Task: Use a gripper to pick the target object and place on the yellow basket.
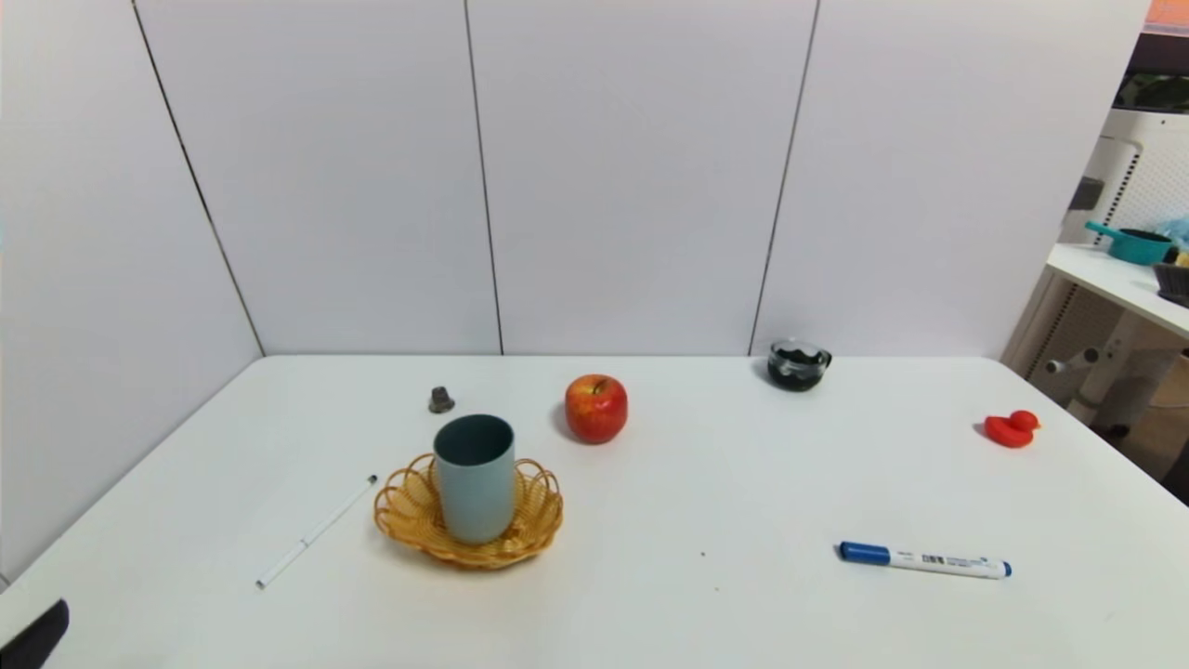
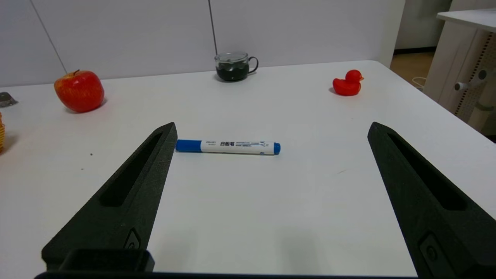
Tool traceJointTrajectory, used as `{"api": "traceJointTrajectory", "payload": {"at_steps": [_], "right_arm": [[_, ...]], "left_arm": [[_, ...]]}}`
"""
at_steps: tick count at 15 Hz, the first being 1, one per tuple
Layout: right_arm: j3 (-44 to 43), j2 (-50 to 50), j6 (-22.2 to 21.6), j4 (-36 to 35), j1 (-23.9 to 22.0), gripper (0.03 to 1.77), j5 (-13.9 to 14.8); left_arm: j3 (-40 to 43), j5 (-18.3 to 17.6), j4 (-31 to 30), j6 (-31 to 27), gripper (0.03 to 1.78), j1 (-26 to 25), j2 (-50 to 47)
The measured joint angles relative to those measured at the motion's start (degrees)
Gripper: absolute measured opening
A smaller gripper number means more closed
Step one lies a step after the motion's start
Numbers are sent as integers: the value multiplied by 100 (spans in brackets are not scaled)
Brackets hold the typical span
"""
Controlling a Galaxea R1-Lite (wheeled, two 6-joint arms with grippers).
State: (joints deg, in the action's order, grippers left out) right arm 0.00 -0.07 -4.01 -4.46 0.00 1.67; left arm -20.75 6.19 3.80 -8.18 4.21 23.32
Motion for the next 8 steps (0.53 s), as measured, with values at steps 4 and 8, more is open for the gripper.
{"api": "traceJointTrajectory", "payload": {"at_steps": [4, 8], "right_arm": [[0, 0, 5, 2, 0, 170, 0], [0, 0, 5, 2, 0, 170, -5]], "left_arm": [[1211, -492, -15, 11, 169, -380, -1013], [1871, -629, -33, 254, 169, -358, -1833]]}}
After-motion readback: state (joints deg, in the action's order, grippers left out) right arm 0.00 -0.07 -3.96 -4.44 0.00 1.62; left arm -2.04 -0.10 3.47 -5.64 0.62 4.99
